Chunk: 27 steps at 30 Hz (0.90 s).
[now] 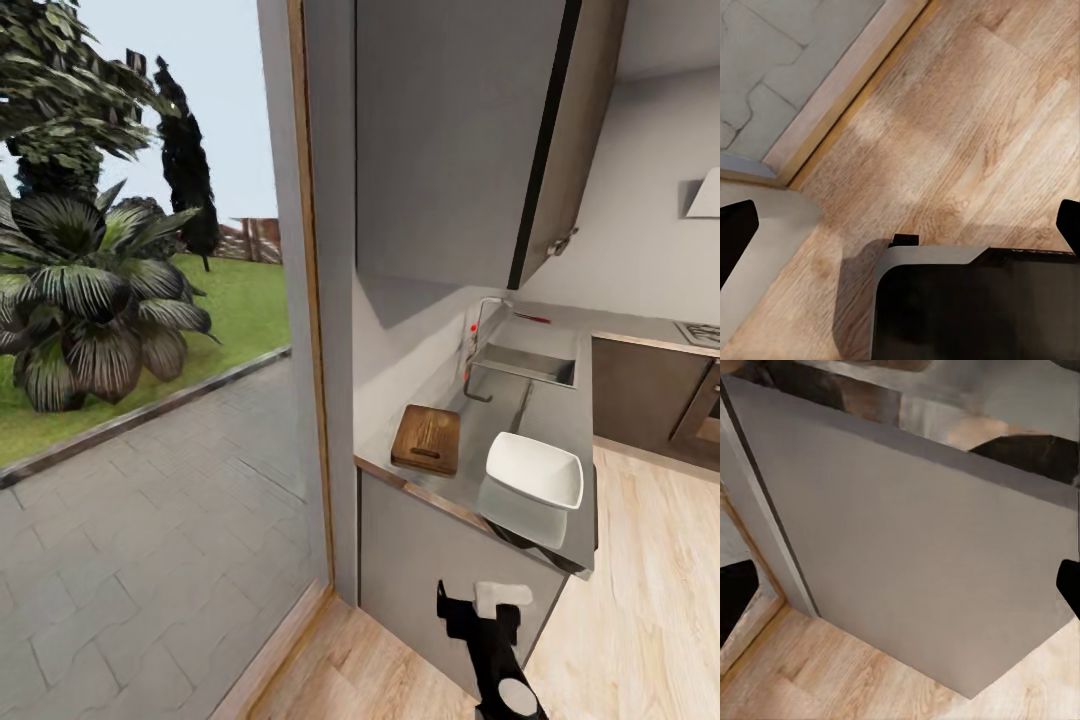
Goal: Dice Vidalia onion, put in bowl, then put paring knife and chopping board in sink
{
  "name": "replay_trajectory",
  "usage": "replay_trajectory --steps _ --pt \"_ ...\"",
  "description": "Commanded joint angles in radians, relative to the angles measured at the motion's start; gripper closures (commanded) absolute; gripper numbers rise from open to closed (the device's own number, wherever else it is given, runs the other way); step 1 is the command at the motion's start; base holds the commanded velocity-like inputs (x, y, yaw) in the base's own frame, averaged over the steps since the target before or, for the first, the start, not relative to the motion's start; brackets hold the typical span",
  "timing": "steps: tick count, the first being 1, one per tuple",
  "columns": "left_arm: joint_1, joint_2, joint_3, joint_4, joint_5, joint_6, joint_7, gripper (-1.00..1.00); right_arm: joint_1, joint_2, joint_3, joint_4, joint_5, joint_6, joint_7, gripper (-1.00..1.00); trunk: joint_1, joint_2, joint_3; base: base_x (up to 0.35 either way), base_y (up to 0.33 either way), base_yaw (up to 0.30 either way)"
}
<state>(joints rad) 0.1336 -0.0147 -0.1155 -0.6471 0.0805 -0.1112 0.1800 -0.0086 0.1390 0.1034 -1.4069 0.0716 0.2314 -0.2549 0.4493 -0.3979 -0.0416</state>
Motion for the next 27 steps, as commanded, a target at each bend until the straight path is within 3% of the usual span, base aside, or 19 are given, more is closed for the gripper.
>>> replay_trajectory --steps 1,2,4,7,10,27 --pt "0.000 0.001 -0.006 -0.001 0.008 -0.002 0.007 -1.00 -0.001 0.018 0.024 -0.048 0.024 0.043 -0.029 -1.00 0.001 -0.002 -0.002 0.000 0.000 0.000" --pt "0.000 0.001 -0.006 -0.001 0.008 -0.002 0.007 -1.00 -0.001 0.036 0.048 -0.084 0.044 0.078 -0.055 -1.00 0.001 -0.002 -0.002 0.000 0.000 0.000" --pt "0.000 0.001 -0.006 -0.001 0.008 -0.002 0.007 -1.00 -0.002 0.036 0.069 -0.115 0.072 0.110 -0.078 -1.00 0.001 -0.002 -0.002 0.000 0.000 0.000" --pt "0.000 0.001 -0.006 -0.001 0.008 -0.002 0.007 -1.00 -0.025 0.036 0.110 -0.165 0.148 0.163 -0.110 -1.00 0.001 -0.002 -0.002 0.000 0.000 0.000" --pt "0.000 0.001 -0.006 -0.001 0.008 -0.002 0.007 -1.00 -0.057 0.036 0.136 -0.177 0.169 0.196 -0.117 -1.00 0.001 -0.002 -0.002 0.000 0.000 0.000" --pt "0.000 0.001 -0.006 0.000 0.008 -0.002 0.007 -1.00 -0.319 0.036 0.154 -0.180 0.168 0.421 -0.118 -1.00 0.001 -0.002 -0.002 0.000 0.000 0.000"
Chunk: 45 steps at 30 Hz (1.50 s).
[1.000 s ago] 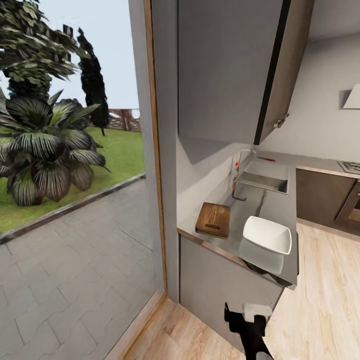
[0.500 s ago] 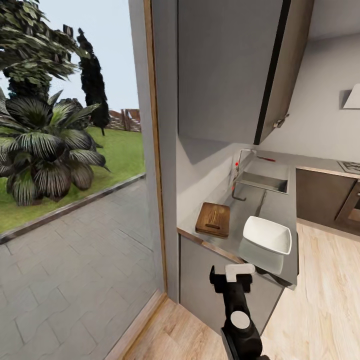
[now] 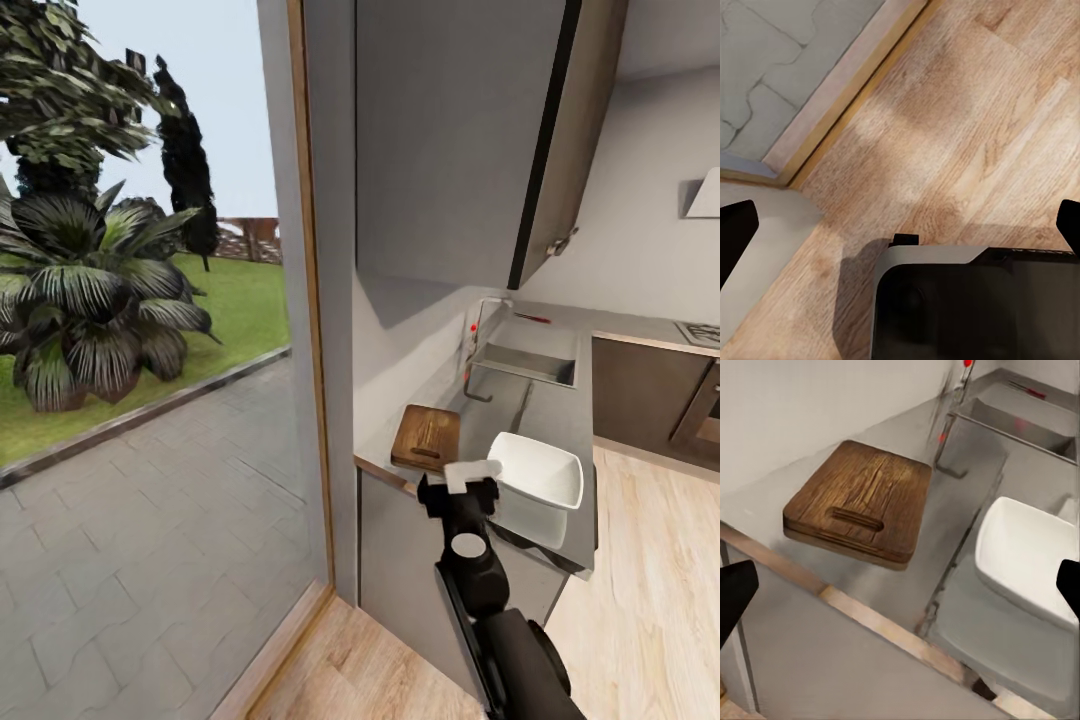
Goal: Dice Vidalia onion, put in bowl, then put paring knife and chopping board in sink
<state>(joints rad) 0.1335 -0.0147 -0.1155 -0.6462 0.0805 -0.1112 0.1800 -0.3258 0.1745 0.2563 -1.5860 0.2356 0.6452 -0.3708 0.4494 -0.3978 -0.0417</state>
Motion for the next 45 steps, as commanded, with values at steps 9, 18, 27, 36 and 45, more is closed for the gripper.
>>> replay_trajectory --steps 9,18,27,36,45 --pt "0.000 -0.002 -0.006 0.008 0.008 -0.002 0.007 -1.00 -0.213 0.000 0.001 0.047 -0.098 0.096 -0.002 -1.00 0.001 -0.002 -0.002 0.000 0.000 0.000" --pt "0.000 -0.008 -0.007 0.011 0.007 -0.002 0.007 -1.00 -0.581 0.000 -0.004 0.424 -0.162 0.118 -0.004 -1.00 0.001 -0.002 -0.002 0.000 0.000 0.000" --pt "0.000 -0.009 -0.007 0.011 0.007 -0.002 0.007 -1.00 -0.716 0.000 -0.109 0.643 -0.270 -0.037 -0.169 -1.00 0.001 -0.002 -0.002 0.000 0.000 0.000" --pt "0.000 -0.009 -0.007 0.011 0.007 -0.002 0.007 -1.00 -0.719 0.000 -0.325 0.779 -0.278 -0.136 -0.207 -1.00 0.001 -0.002 -0.002 0.000 0.000 0.000" --pt "0.000 -0.010 -0.007 0.011 0.007 -0.002 0.007 -1.00 -0.719 0.000 -0.346 0.786 -0.449 -0.133 -0.385 -1.00 0.001 -0.002 -0.002 0.000 0.000 0.000"
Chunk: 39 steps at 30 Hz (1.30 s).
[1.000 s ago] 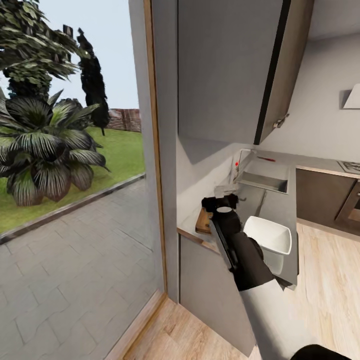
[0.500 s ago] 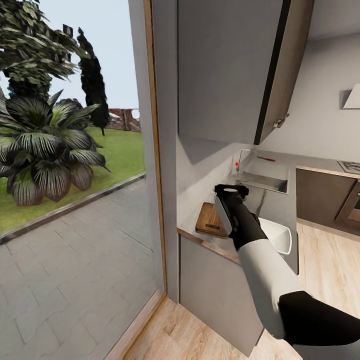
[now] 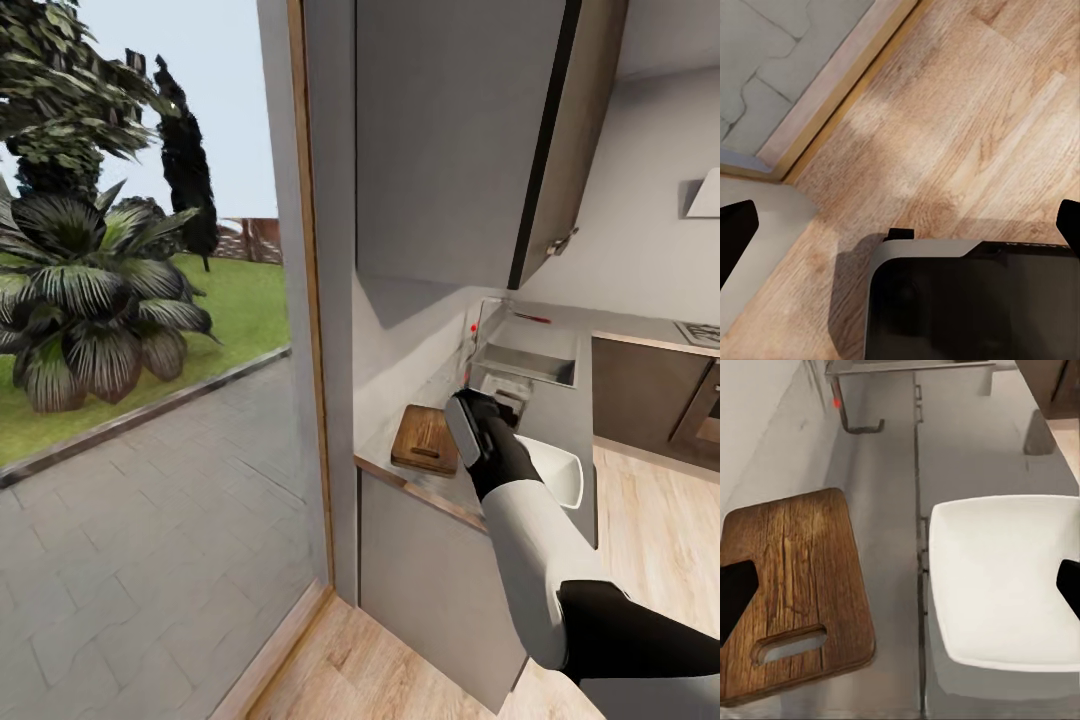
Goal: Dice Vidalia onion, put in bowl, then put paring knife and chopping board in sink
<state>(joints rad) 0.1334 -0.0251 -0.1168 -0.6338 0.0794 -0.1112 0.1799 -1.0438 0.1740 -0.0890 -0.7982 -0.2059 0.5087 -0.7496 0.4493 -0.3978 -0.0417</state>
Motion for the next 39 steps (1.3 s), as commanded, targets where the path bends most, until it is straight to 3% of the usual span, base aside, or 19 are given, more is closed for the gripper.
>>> replay_trajectory --steps 1,5,16,18,20,21,23,29,33,39 --pt "0.000 0.001 -0.006 -0.001 0.008 -0.002 0.007 -1.00 -0.001 0.001 0.009 -0.002 -0.043 0.003 -0.034 -1.00 0.001 -0.002 -0.002 0.000 0.000 0.000" --pt "0.000 0.001 -0.006 -0.001 0.008 -0.002 0.007 -1.00 -0.001 0.001 0.063 -0.005 -0.079 0.002 -0.066 -1.00 0.001 -0.002 -0.002 0.000 0.000 0.000" --pt "0.000 0.001 -0.006 0.000 0.009 -0.002 0.007 -1.00 -0.001 0.001 0.080 -0.014 -0.104 0.004 -0.168 -1.00 0.001 -0.002 -0.002 0.000 0.000 0.000" --pt "-0.001 0.001 -0.006 0.000 0.009 -0.002 0.007 -1.00 -0.001 0.001 0.080 -0.015 -0.148 0.005 -0.189 -1.00 0.001 -0.002 -0.002 0.000 0.000 0.000" --pt "0.000 0.001 -0.006 0.000 0.009 -0.002 0.007 -1.00 -0.001 0.001 0.081 -0.018 -0.235 0.006 -0.243 -1.00 0.001 -0.002 -0.002 0.000 0.000 0.000" --pt "0.000 0.001 -0.005 0.000 0.009 -0.002 0.007 -1.00 -0.001 0.001 0.081 -0.019 -0.255 0.006 -0.260 -1.00 0.001 -0.002 -0.002 0.000 0.000 0.000" --pt "0.000 0.001 -0.006 0.000 0.008 -0.002 0.007 -1.00 -0.001 0.001 0.081 -0.034 -0.353 0.004 -0.358 -1.00 0.001 -0.002 -0.002 0.000 0.000 0.000" --pt "0.000 -0.001 -0.006 0.000 0.009 -0.001 0.007 -1.00 -0.001 0.001 0.082 -0.056 -0.451 0.005 -0.407 -1.00 0.001 -0.002 -0.002 0.000 0.000 0.000" --pt "0.000 -0.001 -0.006 0.000 0.009 -0.002 0.007 -1.00 -0.001 0.001 0.082 -0.059 -0.568 0.006 -0.423 -1.00 0.001 -0.002 -0.002 0.000 0.000 0.000" --pt "0.000 -0.001 -0.006 0.000 0.009 -0.002 0.007 -1.00 -0.001 0.001 0.084 -0.060 -0.617 0.005 -0.453 -1.00 0.001 -0.002 -0.002 0.000 0.000 0.000"
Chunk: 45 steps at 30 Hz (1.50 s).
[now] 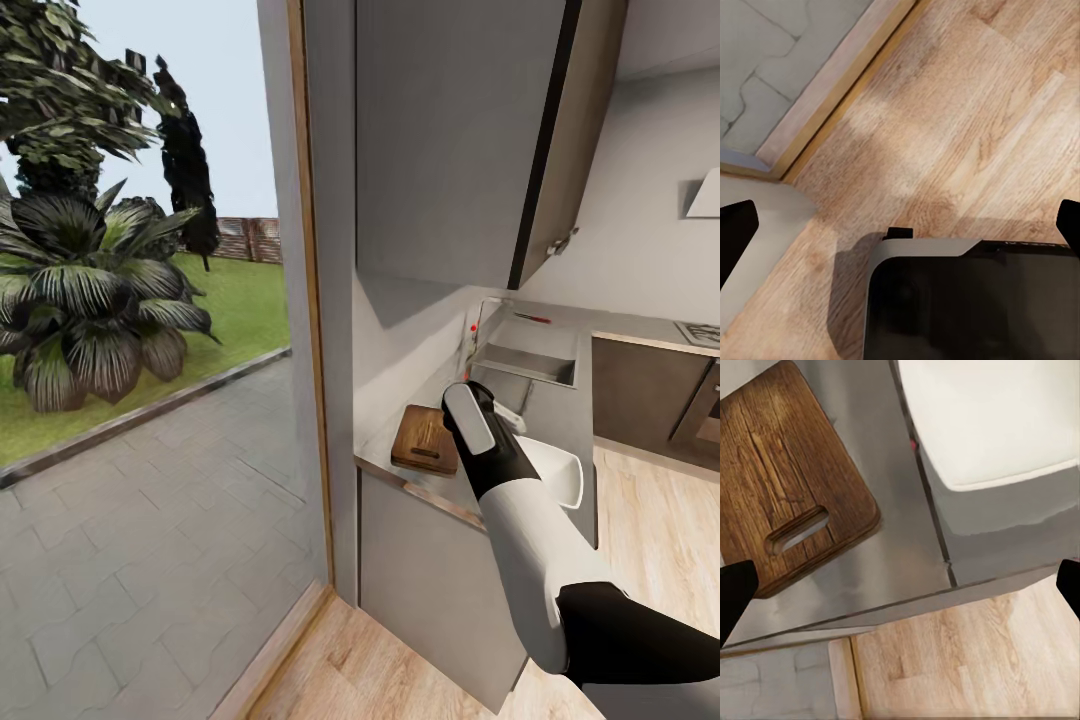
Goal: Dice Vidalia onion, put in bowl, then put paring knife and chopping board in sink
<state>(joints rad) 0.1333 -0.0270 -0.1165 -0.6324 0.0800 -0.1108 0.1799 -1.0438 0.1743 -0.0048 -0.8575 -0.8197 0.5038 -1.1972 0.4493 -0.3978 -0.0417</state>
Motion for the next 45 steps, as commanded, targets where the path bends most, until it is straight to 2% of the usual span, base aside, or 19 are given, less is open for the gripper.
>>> replay_trajectory --steps 1,11,18,32,38,45 --pt "0.000 0.001 -0.006 -0.001 0.009 -0.002 0.007 -1.00 -0.001 0.000 0.000 -0.001 -0.006 0.010 -0.008 -1.00 0.001 -0.002 -0.002 0.000 0.000 0.000" --pt "0.000 0.001 -0.006 -0.002 0.008 -0.002 0.007 -1.00 -0.001 0.000 0.000 -0.002 -0.012 0.009 -0.014 -1.00 0.001 -0.002 -0.002 0.000 0.000 0.000" --pt "0.000 0.001 -0.006 -0.002 0.008 -0.002 0.007 -1.00 -0.001 0.000 0.002 -0.002 -0.012 0.006 -0.062 -1.00 0.001 -0.002 -0.002 0.052 0.000 0.000" --pt "-0.001 0.001 -0.006 -0.001 0.009 -0.002 0.007 -1.00 -0.001 0.000 0.003 0.006 -0.022 0.005 -0.066 -1.00 0.001 -0.002 -0.007 0.088 0.000 0.000" --pt "-0.001 0.001 -0.006 -0.001 0.008 -0.002 0.007 -1.00 -0.001 0.000 0.021 0.008 -0.134 0.007 -0.064 -1.00 0.001 -0.002 -0.014 0.001 0.000 0.000" --pt "-0.001 0.001 -0.006 -0.001 0.009 -0.002 0.007 -1.00 -0.001 0.000 0.067 0.008 -0.163 0.006 -0.064 -1.00 0.001 -0.002 -0.024 0.000 0.000 0.000"
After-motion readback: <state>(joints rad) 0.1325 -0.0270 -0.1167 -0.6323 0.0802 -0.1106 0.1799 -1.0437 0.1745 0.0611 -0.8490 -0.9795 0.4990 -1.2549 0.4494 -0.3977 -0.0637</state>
